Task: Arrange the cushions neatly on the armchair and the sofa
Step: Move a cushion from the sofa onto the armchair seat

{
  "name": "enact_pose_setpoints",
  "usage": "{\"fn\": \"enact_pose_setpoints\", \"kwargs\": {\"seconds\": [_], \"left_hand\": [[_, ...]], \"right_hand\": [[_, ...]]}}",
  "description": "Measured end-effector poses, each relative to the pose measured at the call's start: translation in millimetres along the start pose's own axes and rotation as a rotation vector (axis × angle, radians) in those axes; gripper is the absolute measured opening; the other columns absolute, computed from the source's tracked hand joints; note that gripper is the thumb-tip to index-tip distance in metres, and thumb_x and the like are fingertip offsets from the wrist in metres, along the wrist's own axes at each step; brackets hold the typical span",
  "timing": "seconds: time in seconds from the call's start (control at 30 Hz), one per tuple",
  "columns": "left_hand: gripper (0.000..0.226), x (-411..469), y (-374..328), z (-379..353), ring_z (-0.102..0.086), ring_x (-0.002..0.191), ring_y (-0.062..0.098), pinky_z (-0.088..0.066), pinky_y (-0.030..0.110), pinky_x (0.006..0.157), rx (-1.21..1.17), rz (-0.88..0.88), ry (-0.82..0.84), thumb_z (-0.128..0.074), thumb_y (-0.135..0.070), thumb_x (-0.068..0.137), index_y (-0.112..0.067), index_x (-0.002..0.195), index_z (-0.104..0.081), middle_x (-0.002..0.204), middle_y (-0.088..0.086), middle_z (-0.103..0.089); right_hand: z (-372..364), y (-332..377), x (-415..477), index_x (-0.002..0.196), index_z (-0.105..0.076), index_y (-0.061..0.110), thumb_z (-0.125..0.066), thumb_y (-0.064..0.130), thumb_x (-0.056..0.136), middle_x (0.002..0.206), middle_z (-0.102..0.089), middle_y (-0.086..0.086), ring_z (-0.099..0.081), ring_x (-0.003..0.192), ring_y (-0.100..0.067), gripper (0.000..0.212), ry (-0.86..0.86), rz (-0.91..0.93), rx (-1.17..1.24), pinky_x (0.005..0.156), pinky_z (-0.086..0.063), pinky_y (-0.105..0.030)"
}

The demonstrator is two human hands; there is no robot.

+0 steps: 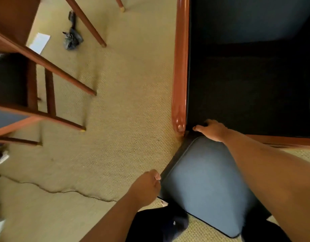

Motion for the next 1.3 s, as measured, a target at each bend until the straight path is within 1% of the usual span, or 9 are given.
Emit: {"fn": "enact_pose_setpoints", "kwargs": {"seconds": [0.1, 0.2, 0.37, 0.47, 0.67, 0.77, 1.03, 1.2, 1.3], "left_hand": [[0.022, -10.5, -19.7, -13.2, -0.061, 0.097, 0.014, -0.041, 0.008, 0.073, -0.053, -0.024, 0.040, -0.052, -0.018, 0.100, -0.017, 0.120, -0.059, 0.111, 0.002, -0.062], [0.025, -24.4, -55.0, -19.1, -0.059, 0.099, 0.014, -0.045, 0.022, 0.087, -0.094, -0.050, 0.044, -0.053, -0.019, 0.098, -0.020, 0.123, -0.056, 0.112, 0.000, -0.059], [0.021, -71.9, -93.1, -50.9, -0.061, 0.099, 0.021, -0.049, 0.035, 0.087, 0.000, 0.006, 0.143, -0.054, -0.026, 0.090, -0.020, 0.110, -0.053, 0.110, 0.002, -0.059], [0.044, -100.5, -105.7, -71.1, -0.062, 0.112, 0.024, -0.049, 0.035, 0.094, 0.029, 0.025, 0.224, -0.056, -0.029, 0.091, -0.018, 0.133, -0.048, 0.127, 0.005, -0.060], [0.050, -133.1, -140.6, -90.9, -0.057, 0.124, 0.021, -0.047, 0.036, 0.102, 0.099, -0.014, 0.280, -0.058, -0.034, 0.097, -0.030, 0.144, -0.041, 0.144, 0.003, -0.049], [0.049, -131.5, -180.4, -82.2, -0.052, 0.130, 0.022, -0.043, 0.037, 0.106, 0.103, -0.082, 0.228, -0.047, -0.043, 0.102, -0.028, 0.148, -0.042, 0.146, 0.002, -0.050], [0.060, -160.8, -300.2, 29.4, -0.067, 0.089, 0.008, -0.050, 0.040, 0.097, -0.334, -0.266, -0.009, -0.031, -0.062, 0.102, -0.025, 0.081, -0.075, 0.085, -0.006, -0.073], [0.058, -197.5, -345.6, 136.9, -0.065, 0.074, 0.017, -0.049, 0.032, 0.075, -0.548, -0.349, -0.056, -0.038, -0.049, 0.105, -0.011, 0.082, -0.075, 0.083, 0.005, -0.075], [0.057, -227.3, -381.3, 205.9, -0.062, 0.068, 0.014, -0.046, 0.030, 0.069, -0.601, -0.404, -0.114, -0.037, -0.046, 0.106, -0.004, 0.095, -0.074, 0.079, 0.001, -0.074]], "right_hand": [[0.7, -1.9, -50.8, 0.144, -0.052, 0.022, -0.045, 0.082, 0.083, 0.145, -0.054, -0.013, -0.050, 0.132, -0.037, 0.086, -0.018, 0.027, 0.038, 0.107, -0.041, -0.044], [-14.2, 2.3, -115.5, 0.106, -0.067, 0.025, -0.042, 0.066, 0.098, 0.110, -0.068, -0.008, -0.062, 0.107, -0.031, 0.049, -0.083, 0.120, 0.024, 0.091, -0.047, -0.039], [-43.7, -22.7, -211.3, 0.071, -0.054, 0.020, -0.037, 0.054, 0.103, 0.072, -0.058, 0.002, -0.057, 0.069, -0.017, 0.050, -0.064, 0.090, 0.002, 0.062, -0.045, -0.034], [-42.3, -51.1, -252.6, 0.062, -0.050, 0.016, -0.042, 0.045, 0.101, 0.064, -0.055, 0.001, -0.055, 0.061, -0.018, 0.049, 0.009, 0.072, -0.017, 0.053, -0.038, -0.030], [-6.7, -129.0, -334.1, 0.053, -0.045, 0.016, -0.051, 0.035, 0.099, 0.058, -0.054, 0.003, -0.054, 0.058, -0.014, 0.050, -0.031, 0.006, 0.028, 0.060, -0.043, -0.033], [19.8, -133.4, -373.6, 0.052, -0.041, 0.014, -0.052, 0.035, 0.100, 0.054, -0.049, 0.003, -0.048, 0.053, -0.011, 0.053, -0.106, 0.082, 0.049, 0.059, -0.034, -0.029], [166.5, -25.4, -460.7, 0.048, -0.047, 0.017, -0.058, 0.034, 0.093, 0.046, -0.042, 0.005, -0.040, 0.044, -0.008, 0.049, -0.361, 0.346, 0.133, 0.050, -0.037, -0.033], [253.2, 60.1, -571.0, 0.049, -0.046, 0.017, -0.057, 0.050, 0.096, 0.044, -0.045, 0.005, -0.044, 0.042, -0.011, 0.059, -0.535, 0.627, 0.133, 0.050, -0.045, -0.035], [323.8, 97.0, -634.6, 0.046, -0.034, 0.016, -0.059, 0.049, 0.096, 0.041, -0.034, 0.005, -0.036, 0.040, -0.011, 0.065, -0.691, 0.834, 0.191, 0.048, -0.034, -0.024]]}}
Point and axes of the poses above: each hand's wrist, its own x-axis towards the middle knuckle, its own z-axis out of the back of the hand, y = z × x, the point moved 10 cm from there along x, towards the middle knuckle
